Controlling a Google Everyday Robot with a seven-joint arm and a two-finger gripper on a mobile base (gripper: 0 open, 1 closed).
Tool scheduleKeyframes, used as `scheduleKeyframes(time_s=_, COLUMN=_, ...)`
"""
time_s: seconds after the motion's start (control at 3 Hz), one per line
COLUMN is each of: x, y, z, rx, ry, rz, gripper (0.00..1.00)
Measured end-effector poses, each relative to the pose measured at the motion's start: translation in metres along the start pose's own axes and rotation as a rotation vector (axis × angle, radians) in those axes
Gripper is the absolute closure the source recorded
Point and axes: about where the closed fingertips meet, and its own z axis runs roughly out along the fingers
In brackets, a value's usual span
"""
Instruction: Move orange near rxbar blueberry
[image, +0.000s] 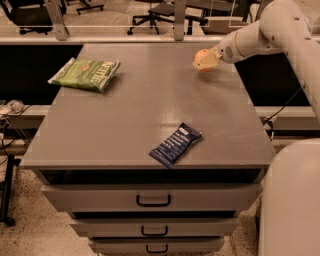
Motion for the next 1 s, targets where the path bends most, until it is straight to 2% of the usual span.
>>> scheduleKeyframes(time_s=0.33, x=-0.012, y=0.0167, z=-0.029, rx=-0.048, ry=-0.031, rz=-0.016, gripper=0.93)
scheduleKeyframes(time_s=0.67, x=-0.0125, y=0.0193, z=-0.0285, rx=-0.056, ry=-0.031, rz=-0.017, gripper=1.0)
scheduleKeyframes(time_s=1.0, x=-0.0125, y=0.0194, z=-0.0284, rx=-0.056, ry=-0.031, rz=-0.017, gripper=1.0)
